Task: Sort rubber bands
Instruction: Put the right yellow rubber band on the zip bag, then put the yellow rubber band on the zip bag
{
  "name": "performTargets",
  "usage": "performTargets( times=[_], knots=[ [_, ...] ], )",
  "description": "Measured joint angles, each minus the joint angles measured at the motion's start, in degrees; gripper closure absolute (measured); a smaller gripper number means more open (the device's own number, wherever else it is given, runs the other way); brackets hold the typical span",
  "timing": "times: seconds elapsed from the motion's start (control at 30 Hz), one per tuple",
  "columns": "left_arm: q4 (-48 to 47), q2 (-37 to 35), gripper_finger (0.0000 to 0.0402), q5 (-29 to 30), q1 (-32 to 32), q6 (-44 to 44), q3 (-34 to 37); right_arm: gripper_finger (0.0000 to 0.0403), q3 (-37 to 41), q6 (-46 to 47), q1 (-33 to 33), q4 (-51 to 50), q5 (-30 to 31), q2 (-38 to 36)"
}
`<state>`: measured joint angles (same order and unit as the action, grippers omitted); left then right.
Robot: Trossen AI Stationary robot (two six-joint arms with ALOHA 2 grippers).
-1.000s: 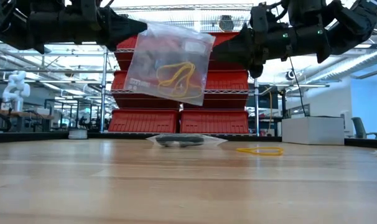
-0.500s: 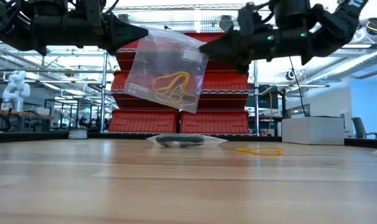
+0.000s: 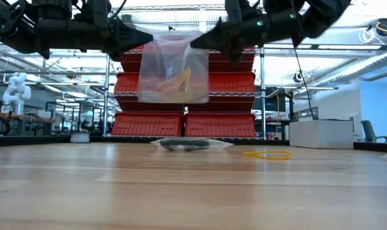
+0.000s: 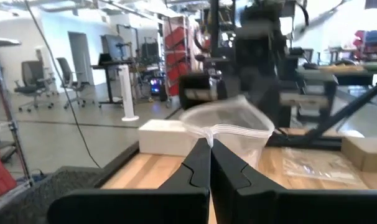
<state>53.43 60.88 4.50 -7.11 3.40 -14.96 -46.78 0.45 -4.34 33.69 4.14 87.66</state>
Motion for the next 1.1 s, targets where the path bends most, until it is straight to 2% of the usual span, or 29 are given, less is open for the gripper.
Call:
performTargets(
  times=[0.27, 0.7, 0.9, 1.03, 1.1],
  knots=[
    [1.1, 3.3, 0.0401, 0.3, 0.0, -0.1, 0.0, 0.0402, -3.9, -2.9, 0.0, -5.8, 0.0, 0.0],
    [3.6, 3.1, 0.0401, -0.9, -0.8, 1.9, 0.0, 0.0398, -3.9, 3.0, 1.1, -18.1, 0.0, 0.0],
    [3.6, 3.1, 0.0401, -1.3, -3.3, 2.0, 0.0, 0.0356, -3.9, 4.9, 1.0, -25.8, 1.0, -1.4],
    [3.6, 3.1, 0.0401, -1.8, -4.8, 2.0, 0.0, 0.0313, -3.9, 4.9, 0.9, -32.3, 6.3, -4.2],
    [3.6, 3.1, 0.0401, -2.1, -5.6, 2.0, 0.0, 0.0291, -3.9, 5.0, 0.9, -36.3, 6.5, -5.7]
  ],
)
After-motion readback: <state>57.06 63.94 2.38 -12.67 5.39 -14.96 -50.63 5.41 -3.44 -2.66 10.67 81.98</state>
